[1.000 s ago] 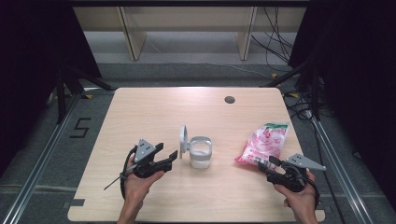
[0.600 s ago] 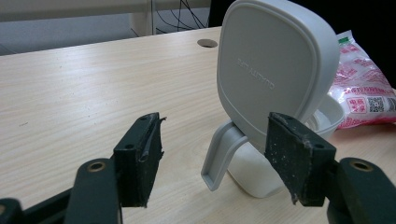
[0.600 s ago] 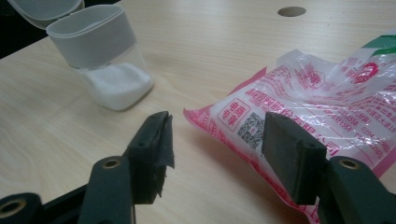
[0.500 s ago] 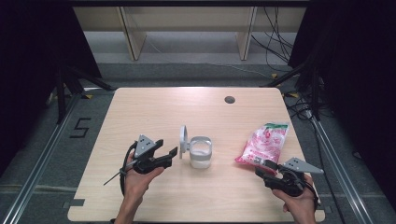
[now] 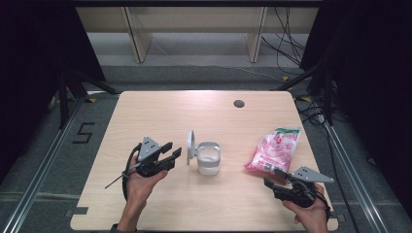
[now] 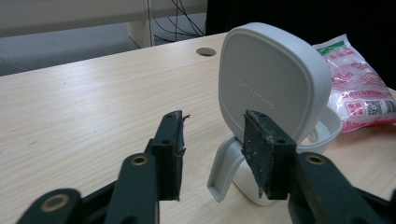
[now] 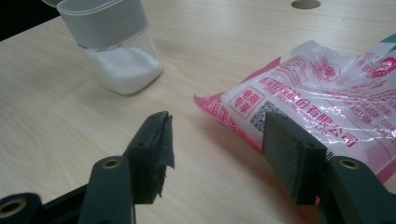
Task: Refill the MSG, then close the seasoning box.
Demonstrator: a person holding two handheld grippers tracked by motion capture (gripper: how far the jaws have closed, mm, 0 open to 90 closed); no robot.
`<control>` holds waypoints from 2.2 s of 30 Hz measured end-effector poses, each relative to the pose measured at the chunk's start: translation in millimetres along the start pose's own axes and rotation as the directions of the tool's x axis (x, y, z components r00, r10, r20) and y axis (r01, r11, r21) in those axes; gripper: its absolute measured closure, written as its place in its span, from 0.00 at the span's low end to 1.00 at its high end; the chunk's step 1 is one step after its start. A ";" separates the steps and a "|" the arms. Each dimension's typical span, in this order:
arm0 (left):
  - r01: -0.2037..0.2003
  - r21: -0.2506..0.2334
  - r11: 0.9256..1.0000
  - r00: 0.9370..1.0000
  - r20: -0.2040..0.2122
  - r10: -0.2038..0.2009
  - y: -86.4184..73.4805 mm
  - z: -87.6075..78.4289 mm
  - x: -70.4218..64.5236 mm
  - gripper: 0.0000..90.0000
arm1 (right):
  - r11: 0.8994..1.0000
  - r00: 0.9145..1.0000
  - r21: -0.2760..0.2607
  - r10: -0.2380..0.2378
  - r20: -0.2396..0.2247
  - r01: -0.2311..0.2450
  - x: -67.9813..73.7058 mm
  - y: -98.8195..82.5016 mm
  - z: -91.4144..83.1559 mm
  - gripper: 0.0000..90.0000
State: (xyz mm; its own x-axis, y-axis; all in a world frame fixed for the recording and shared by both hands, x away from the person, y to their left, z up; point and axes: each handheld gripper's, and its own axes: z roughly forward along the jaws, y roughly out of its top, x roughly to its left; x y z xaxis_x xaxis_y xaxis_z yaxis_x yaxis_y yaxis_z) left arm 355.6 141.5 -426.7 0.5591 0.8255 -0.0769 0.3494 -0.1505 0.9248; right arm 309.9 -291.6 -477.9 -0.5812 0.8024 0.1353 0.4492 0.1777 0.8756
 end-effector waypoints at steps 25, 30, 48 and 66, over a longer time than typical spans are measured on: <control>-0.103 -0.011 0.995 0.994 0.035 0.104 12.5 7.7 -14.0 0.99 | 1.000 1.000 0.028 -0.007 -0.017 0.007 6.3 -0.4 1.2 0.47; -0.104 -0.011 0.994 0.993 0.046 0.105 14.1 9.7 -16.6 0.99 | 1.000 1.000 0.030 -0.001 -0.016 0.002 6.4 -0.5 1.2 0.47; -0.121 -0.023 0.992 0.990 0.074 0.122 18.6 13.1 -27.2 0.99 | 1.000 1.000 0.015 0.017 -0.021 -0.016 9.3 -1.5 2.3 0.47; -0.108 -0.035 0.994 0.986 0.126 0.111 19.1 16.4 -39.6 0.94 | 1.000 0.999 0.022 -0.019 -0.027 0.020 6.4 -1.4 3.3 0.47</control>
State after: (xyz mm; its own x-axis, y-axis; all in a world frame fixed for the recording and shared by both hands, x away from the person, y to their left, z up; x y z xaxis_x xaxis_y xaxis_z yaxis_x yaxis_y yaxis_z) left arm 352.4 97.0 -412.2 0.6845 0.7287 -0.0199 0.2609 -0.2195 0.9401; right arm 307.8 -284.9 -479.8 -0.6080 0.7830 0.1312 0.4526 0.2061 0.8675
